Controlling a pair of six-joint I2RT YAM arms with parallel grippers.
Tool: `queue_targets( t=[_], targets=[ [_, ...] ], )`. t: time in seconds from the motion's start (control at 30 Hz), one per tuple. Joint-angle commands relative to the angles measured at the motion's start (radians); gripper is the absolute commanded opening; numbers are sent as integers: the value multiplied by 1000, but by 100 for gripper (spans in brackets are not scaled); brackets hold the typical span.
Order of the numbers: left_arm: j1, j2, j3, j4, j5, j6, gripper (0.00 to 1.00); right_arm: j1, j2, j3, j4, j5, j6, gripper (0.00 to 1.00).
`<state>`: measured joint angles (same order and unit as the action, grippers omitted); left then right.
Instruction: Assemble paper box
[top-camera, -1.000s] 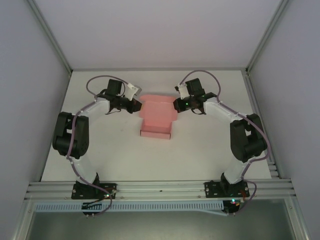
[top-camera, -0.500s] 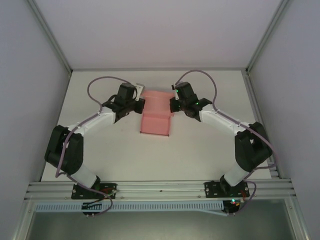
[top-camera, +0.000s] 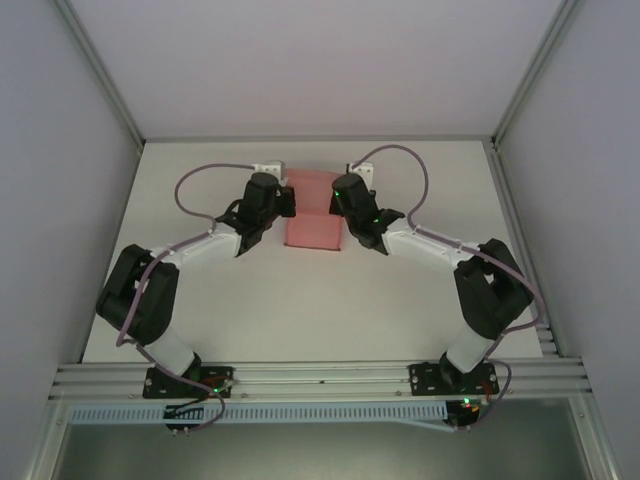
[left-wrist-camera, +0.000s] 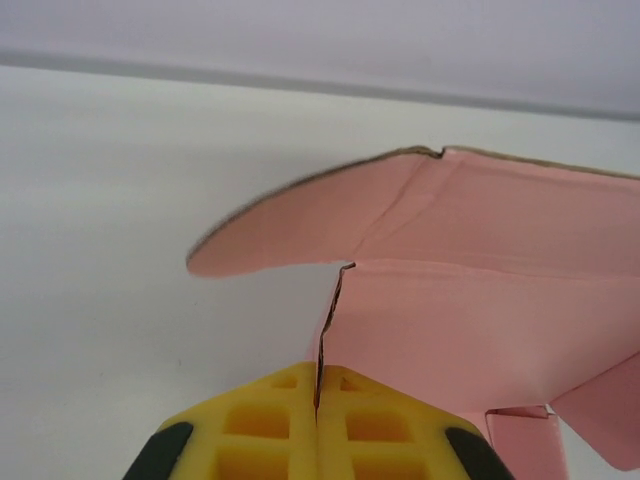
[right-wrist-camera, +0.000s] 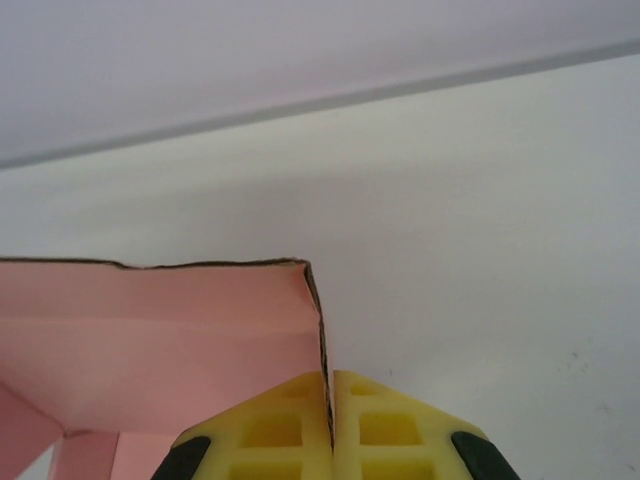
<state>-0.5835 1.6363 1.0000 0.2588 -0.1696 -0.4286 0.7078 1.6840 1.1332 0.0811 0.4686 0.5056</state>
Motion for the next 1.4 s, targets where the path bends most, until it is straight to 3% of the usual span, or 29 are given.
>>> queue_targets(
  t=[0.0, 0.2, 0.57, 0.8, 0.93, 1.2, 1.37],
  targets=[
    [-25, 23, -57, 249, 33, -23, 0, 22, 35, -42, 190, 11, -11, 0],
    [-23, 61, -69, 310, 105, 3, 0, 21, 71, -27, 223, -24, -61, 0],
    [-47, 3, -246, 503, 117, -58, 0, 38, 7, -293, 487, -127, -79, 0],
    [-79, -28, -278, 512, 113, -70, 0, 104, -25, -371, 547, -60, -116, 0],
    [-111, -65, -365, 601, 63, -89, 0, 166, -42, -410, 552, 53, -135, 0],
    [-171, -93, -455, 690, 79, -130, 0, 300, -29, -437, 567, 282, -204, 0],
    [-195, -144, -535, 751, 78, -86, 2, 328, -34, -449, 581, 304, -190, 5]
  ],
)
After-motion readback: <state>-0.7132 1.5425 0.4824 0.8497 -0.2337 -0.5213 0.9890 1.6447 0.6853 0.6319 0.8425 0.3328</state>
